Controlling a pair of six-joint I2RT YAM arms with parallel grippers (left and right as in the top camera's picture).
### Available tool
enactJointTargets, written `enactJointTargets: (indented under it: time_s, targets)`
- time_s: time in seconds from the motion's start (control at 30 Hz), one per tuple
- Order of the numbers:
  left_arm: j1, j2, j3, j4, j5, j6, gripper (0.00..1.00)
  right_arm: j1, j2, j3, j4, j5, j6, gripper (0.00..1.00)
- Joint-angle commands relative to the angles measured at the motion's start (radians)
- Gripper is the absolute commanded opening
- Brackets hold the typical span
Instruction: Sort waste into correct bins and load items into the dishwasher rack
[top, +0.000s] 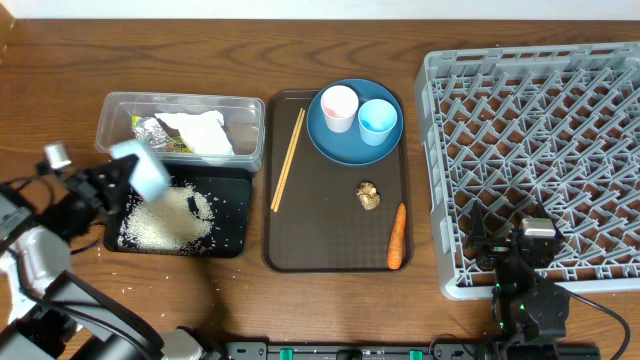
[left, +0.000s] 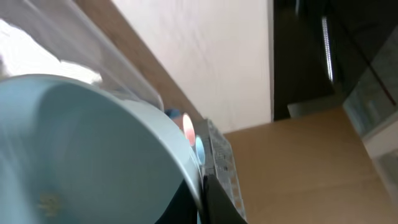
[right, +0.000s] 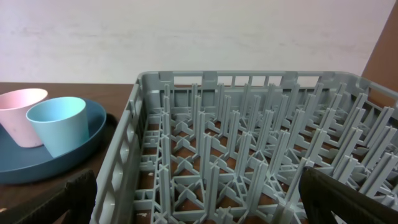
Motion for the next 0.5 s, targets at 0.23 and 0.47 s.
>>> enactJointTargets:
  time_s: [0.23,0.47]
  targets:
    - [0.137,-0.002,0.008,0.068,0.027,-0.173,0.06,-0.007,-0.001,-0.002,-0.003,0.010,0.004,0.99]
    - [0.124,-0.002,0.008,0.056,0.027,-0.159,0.06,-0.007,-0.001,-0.002,-0.003,0.010,0.004,0.99]
